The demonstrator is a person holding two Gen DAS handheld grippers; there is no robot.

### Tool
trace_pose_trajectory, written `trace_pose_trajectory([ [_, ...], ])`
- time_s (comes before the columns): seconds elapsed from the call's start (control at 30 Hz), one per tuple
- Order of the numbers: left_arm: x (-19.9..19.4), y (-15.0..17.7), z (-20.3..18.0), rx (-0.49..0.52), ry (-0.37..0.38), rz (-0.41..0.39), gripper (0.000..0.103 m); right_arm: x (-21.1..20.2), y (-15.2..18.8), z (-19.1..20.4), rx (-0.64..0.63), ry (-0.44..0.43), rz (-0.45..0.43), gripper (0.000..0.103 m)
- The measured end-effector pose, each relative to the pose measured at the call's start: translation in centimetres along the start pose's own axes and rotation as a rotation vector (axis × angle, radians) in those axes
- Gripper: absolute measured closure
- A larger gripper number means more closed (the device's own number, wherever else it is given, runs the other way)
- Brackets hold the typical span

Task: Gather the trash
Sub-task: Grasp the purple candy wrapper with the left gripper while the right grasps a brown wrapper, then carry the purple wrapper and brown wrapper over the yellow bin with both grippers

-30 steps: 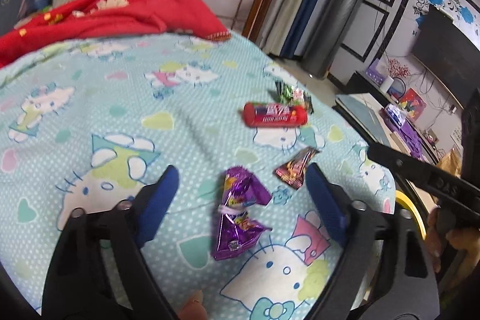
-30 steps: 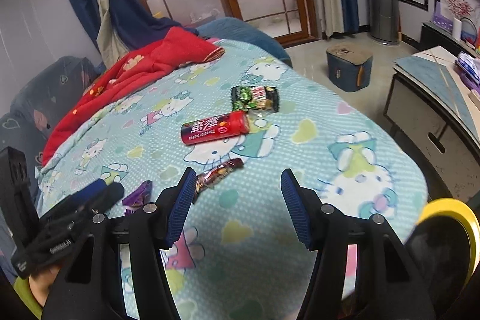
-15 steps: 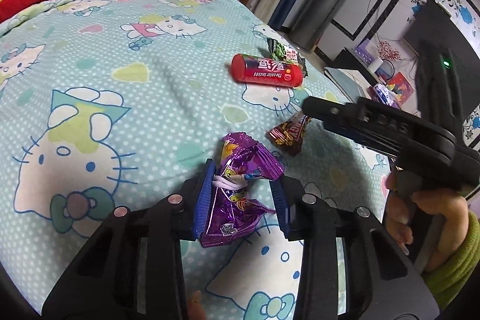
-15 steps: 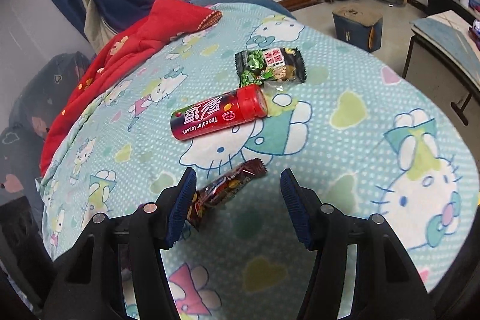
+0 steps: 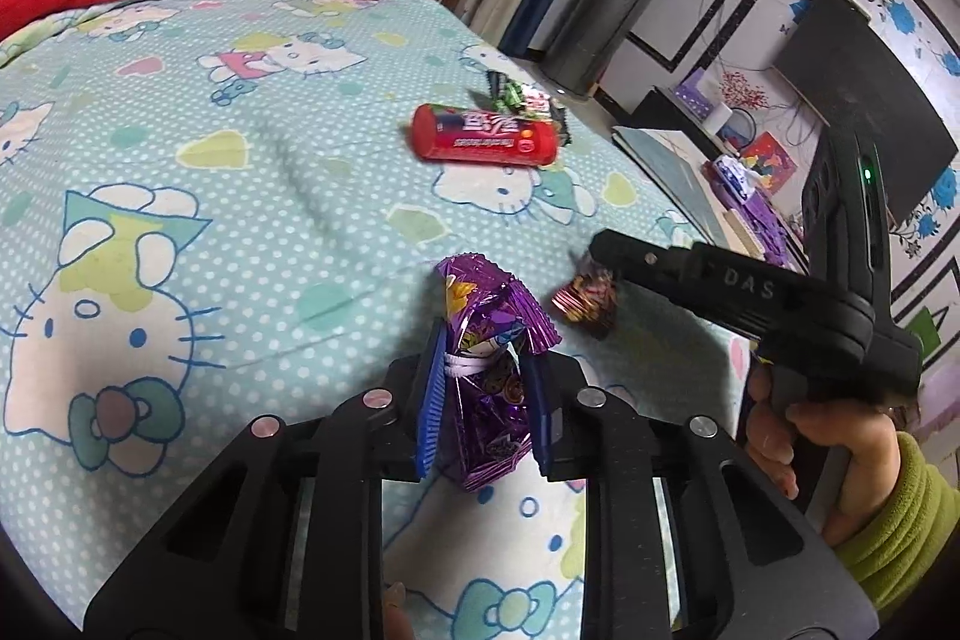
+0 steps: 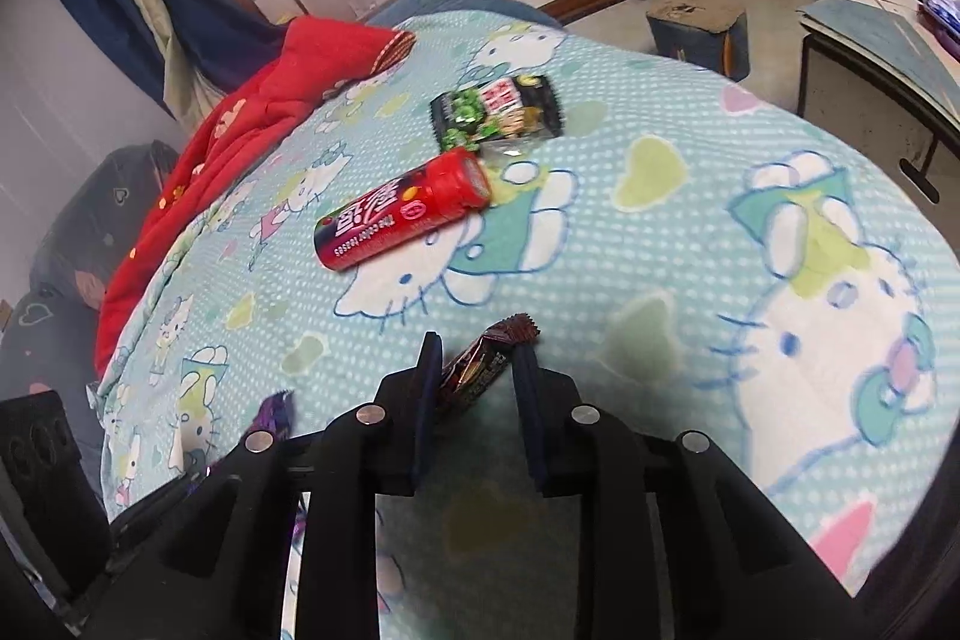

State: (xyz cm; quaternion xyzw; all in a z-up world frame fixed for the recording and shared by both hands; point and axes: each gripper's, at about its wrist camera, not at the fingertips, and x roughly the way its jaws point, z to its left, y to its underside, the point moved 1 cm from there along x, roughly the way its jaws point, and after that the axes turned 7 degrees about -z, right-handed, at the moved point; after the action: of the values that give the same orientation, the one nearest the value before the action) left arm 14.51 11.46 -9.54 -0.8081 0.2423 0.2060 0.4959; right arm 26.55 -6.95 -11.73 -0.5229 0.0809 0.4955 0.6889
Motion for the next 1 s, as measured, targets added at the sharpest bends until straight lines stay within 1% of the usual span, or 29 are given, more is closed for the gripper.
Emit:
trace_pose_trajectory([
  [0.2,-0.5,0.1,-1.7,0.033,0.047,-0.019,0.086,-2.9,0.1,-2.3,0.037,0.007,-0.036,0.08],
  [0.37,-0.8,0.2,-3.3,0.051,0.085,-0.023,0.086,-5.8,0.3,-4.4,0.053,0.04,-0.079,0.08],
  [0.53,-1.2,0.7,-5.6,0.092,0.124,-0.028,0.086,-8.1,0.4,-6.5,0.079,0.06,-0.111,0.08],
  [0.87,-1.5,1.8,-10.6,0.175,0.221,-0.023,0.086,-12.6,0.3,-8.5,0.04,0.121,-0.194,0.08],
  [1.0,-1.3,2.2,-12.1,0.203,0.244,-0.026,0.086,-14.3,0.5,-9.6,0.032,0.159,-0.228,0.08],
])
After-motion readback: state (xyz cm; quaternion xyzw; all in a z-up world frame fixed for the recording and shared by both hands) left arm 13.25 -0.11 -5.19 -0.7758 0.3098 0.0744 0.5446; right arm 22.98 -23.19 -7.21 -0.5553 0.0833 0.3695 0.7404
